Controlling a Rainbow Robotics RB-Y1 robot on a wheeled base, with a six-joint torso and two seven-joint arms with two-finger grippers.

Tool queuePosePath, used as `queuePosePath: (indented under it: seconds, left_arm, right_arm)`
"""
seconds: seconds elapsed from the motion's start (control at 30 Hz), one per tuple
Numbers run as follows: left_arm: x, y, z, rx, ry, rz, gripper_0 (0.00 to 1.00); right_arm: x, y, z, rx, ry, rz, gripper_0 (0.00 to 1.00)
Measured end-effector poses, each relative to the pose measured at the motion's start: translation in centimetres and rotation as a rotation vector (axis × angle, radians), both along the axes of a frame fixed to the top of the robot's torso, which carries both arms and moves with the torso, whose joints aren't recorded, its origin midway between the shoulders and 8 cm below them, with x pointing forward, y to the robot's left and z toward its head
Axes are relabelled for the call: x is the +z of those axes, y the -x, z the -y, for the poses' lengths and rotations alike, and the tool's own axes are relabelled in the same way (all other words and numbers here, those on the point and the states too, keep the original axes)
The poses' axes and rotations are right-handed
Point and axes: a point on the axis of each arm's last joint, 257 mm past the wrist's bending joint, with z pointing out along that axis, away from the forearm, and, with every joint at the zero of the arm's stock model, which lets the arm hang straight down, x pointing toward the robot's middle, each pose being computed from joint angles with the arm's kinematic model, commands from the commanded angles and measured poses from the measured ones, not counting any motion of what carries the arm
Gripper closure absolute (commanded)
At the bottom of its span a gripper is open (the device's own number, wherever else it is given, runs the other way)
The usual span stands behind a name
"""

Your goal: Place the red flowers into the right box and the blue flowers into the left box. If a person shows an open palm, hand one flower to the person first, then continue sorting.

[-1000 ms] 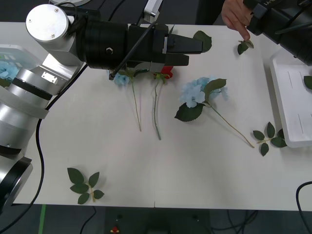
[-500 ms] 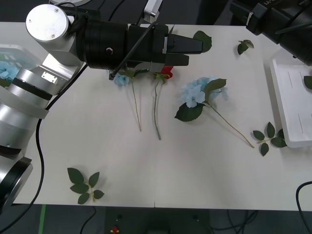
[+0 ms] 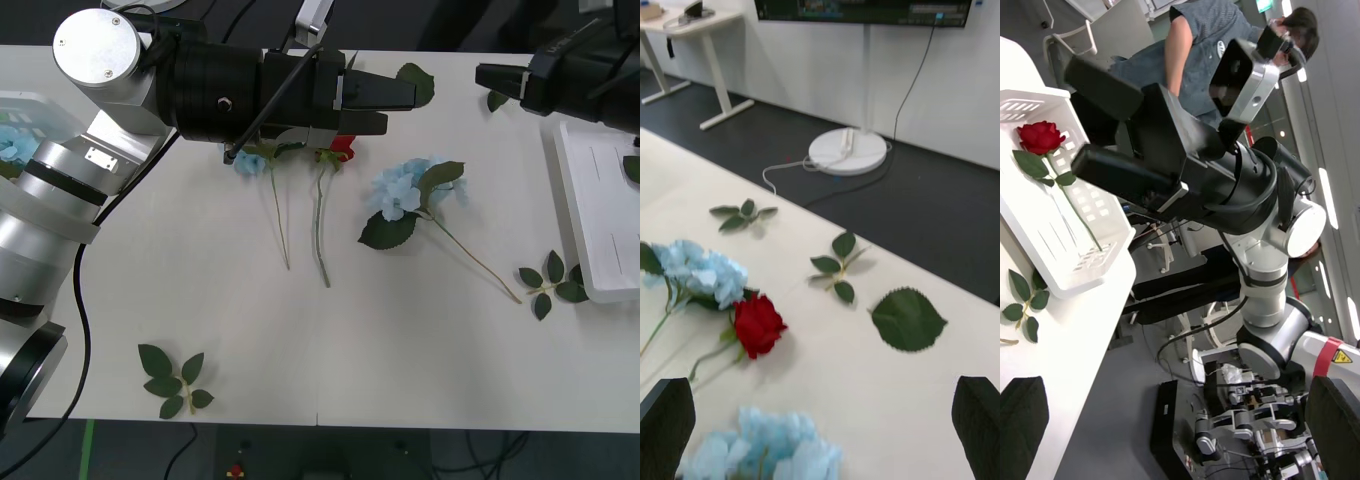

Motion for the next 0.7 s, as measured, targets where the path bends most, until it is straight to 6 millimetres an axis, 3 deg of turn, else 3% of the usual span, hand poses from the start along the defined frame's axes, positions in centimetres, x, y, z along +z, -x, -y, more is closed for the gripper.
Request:
queuePosePath:
  seconds: [0.3,0.43,0.57,0.7]
  left_arm:
    - [-0.1,0.1,-0.6,0.0,0.012,-0.021,0.0]
    - [0.2,-0.2,-1.8,0.01,0.004,-0.013,0.0]
    - [0.3,-1.1,-4.4,0.049,-0.055,0.032,0.0]
    - [1.3,-1.8,-8.3,0.098,-0.158,0.043,0.0]
  right_arm:
    - [-7.0,2.9,5.9,-0.087,0.032,-0.257,0.0]
    - [-10.7,4.7,7.5,-0.144,0.009,-0.436,0.0]
    - [-14.1,5.2,8.5,-0.189,0.108,-0.491,0.0]
    - [-18.3,5.5,7.7,-0.231,0.172,-0.562,0.0]
